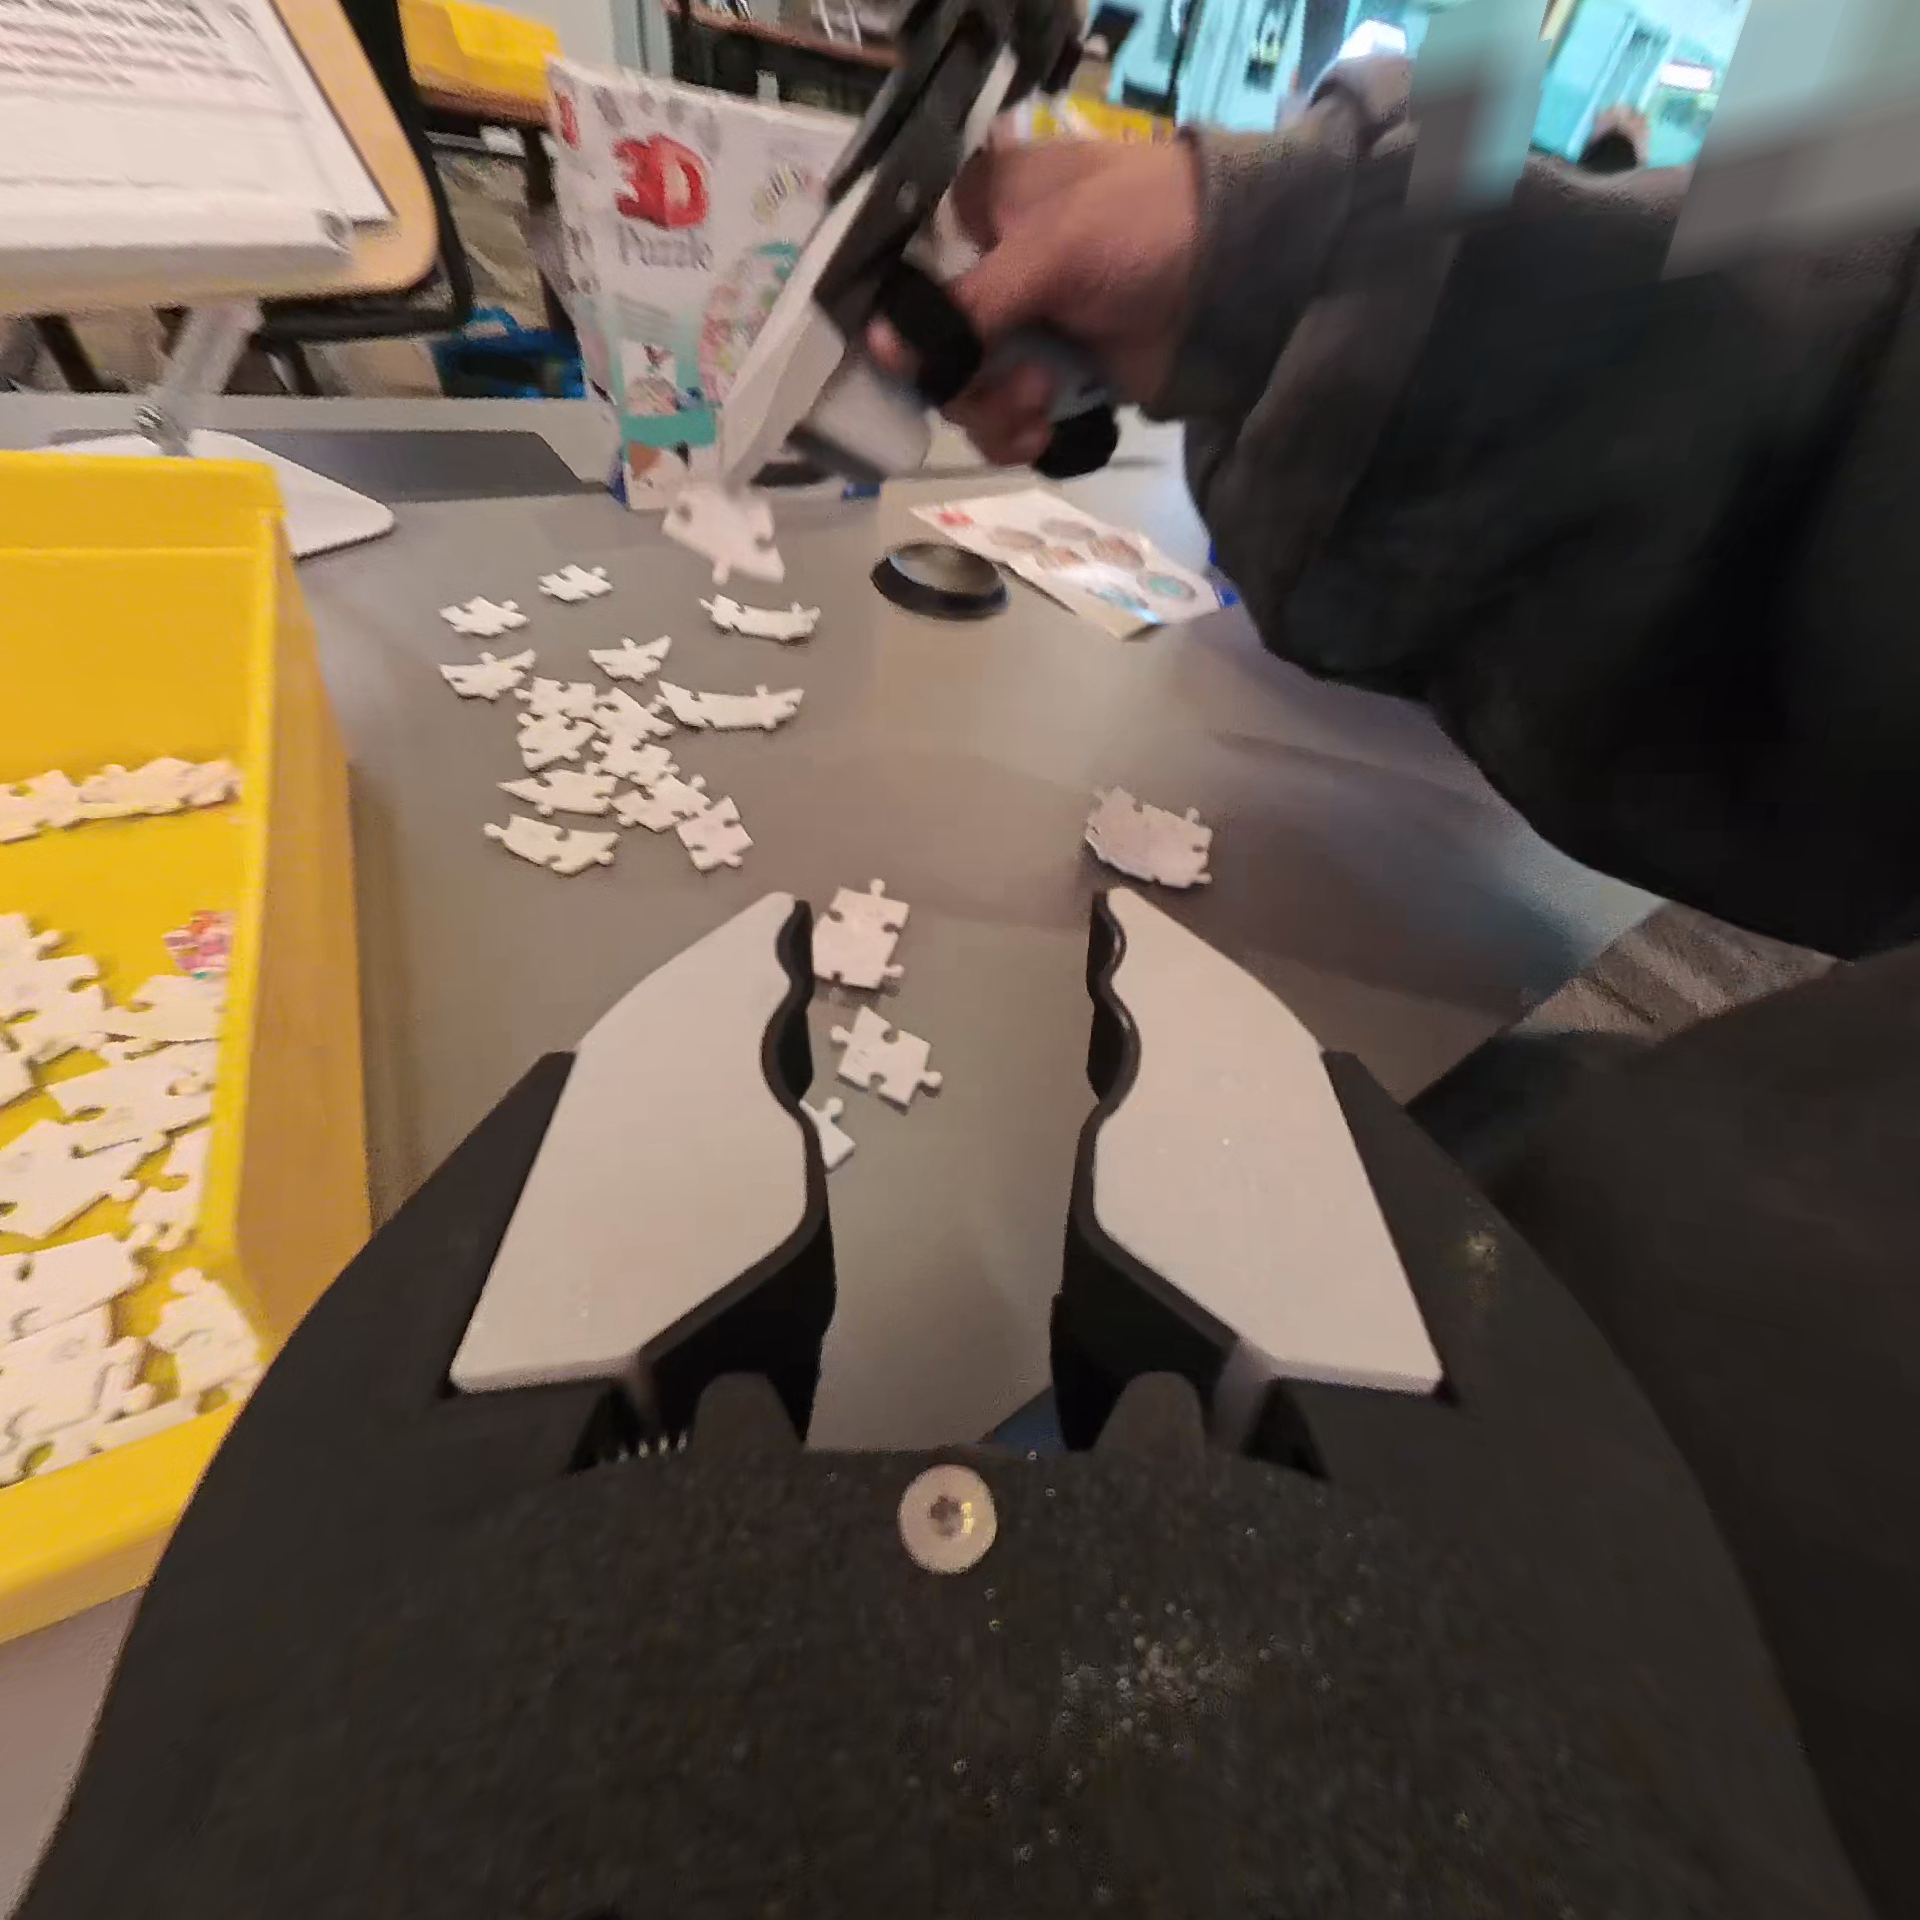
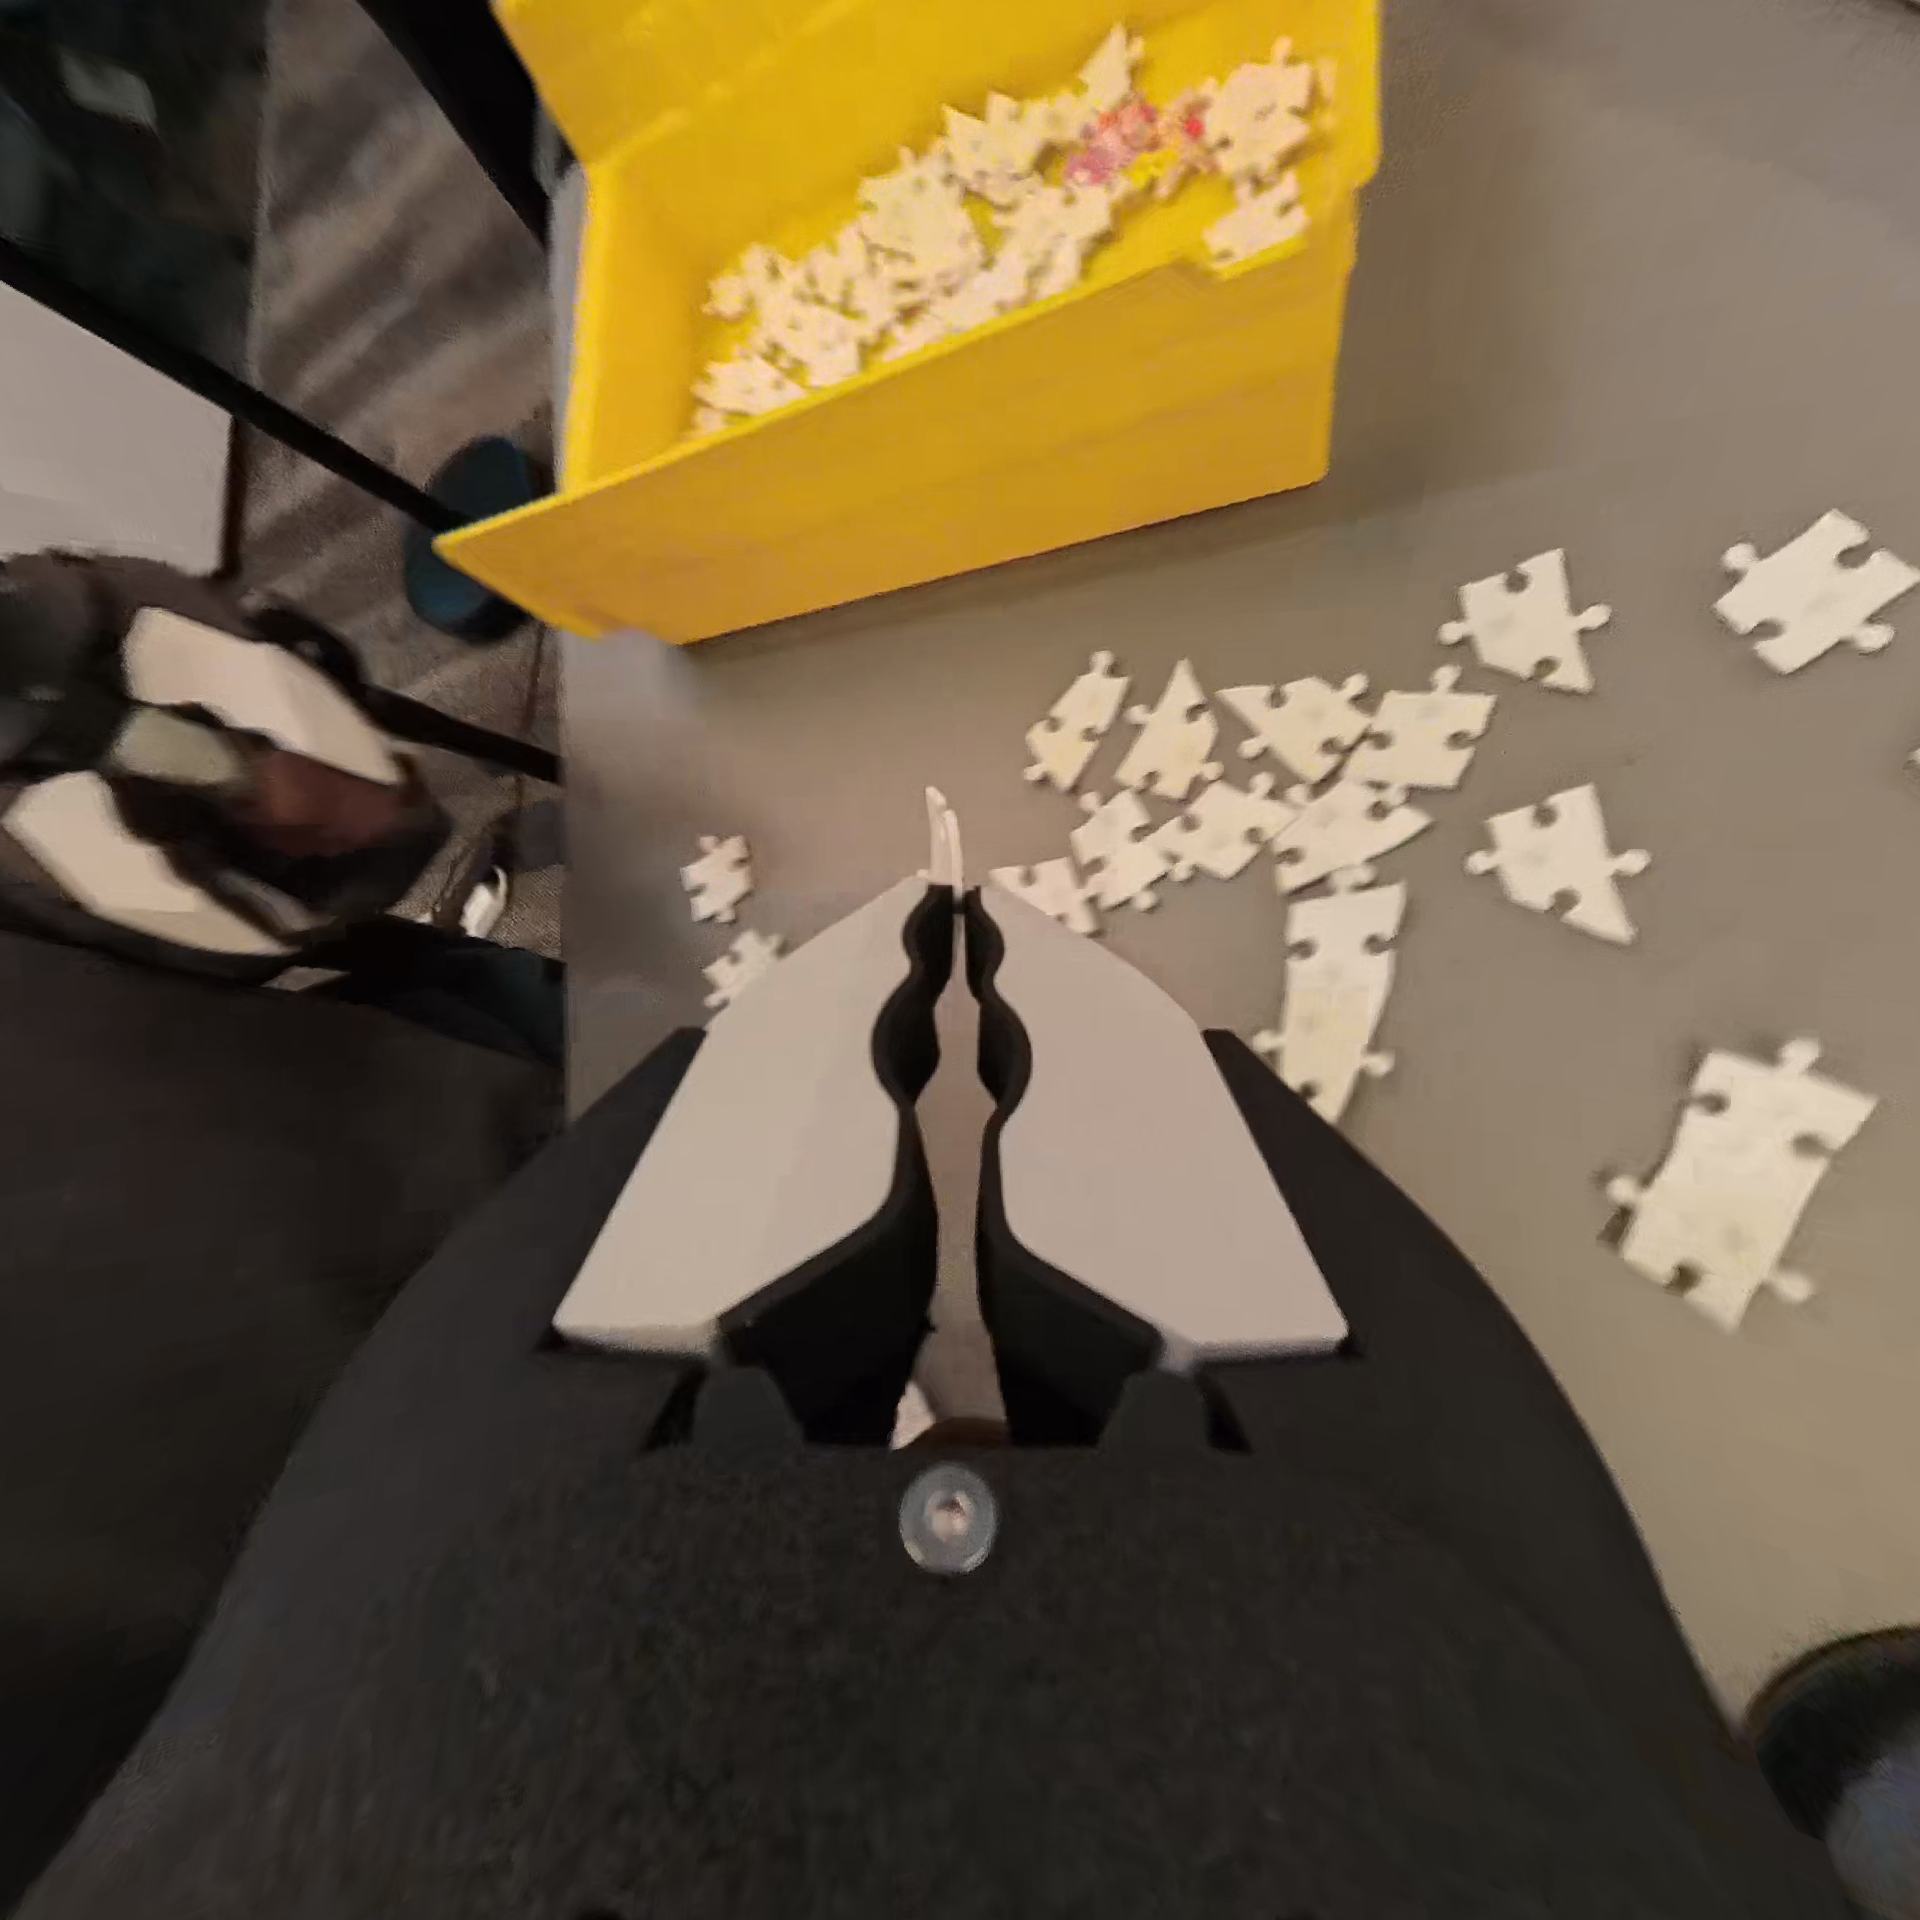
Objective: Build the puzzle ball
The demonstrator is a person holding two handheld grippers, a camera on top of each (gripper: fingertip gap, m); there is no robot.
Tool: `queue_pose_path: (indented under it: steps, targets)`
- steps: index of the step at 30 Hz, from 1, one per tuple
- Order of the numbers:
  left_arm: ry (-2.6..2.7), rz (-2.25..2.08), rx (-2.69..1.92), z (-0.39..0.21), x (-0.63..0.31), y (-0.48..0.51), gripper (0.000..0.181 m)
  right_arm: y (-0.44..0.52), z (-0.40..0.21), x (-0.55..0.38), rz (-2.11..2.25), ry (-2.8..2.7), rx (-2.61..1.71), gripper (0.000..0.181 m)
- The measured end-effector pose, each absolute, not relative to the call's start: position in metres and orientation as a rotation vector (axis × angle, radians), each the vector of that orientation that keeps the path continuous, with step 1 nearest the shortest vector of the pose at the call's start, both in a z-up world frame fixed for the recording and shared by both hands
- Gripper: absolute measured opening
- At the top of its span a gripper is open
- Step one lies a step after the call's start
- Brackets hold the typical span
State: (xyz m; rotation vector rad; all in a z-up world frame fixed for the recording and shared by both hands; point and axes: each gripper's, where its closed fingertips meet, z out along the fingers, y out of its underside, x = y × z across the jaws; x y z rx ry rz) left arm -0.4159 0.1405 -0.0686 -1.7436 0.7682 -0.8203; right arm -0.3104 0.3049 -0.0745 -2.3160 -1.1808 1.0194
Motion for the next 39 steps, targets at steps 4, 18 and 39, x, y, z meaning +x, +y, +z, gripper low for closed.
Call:
queue_pose_path:
  steps: [4,18,39]
  targets:
    - [0.711,-0.866,-1.723,-0.068,-0.423,0.144,0.05,0.341,-0.109,-0.332,1.104,-1.182,-2.442,0.002]
    - [0.743,-0.856,-1.773,-0.083,-0.423,0.146,0.05,0.378,-0.148,-0.359,0.98,-1.261,-2.51,0.002]
    - [0.76,-0.852,-1.777,-0.085,-0.421,0.144,0.05,0.274,-0.163,-0.357,1.1,-1.803,-2.348,0.002]
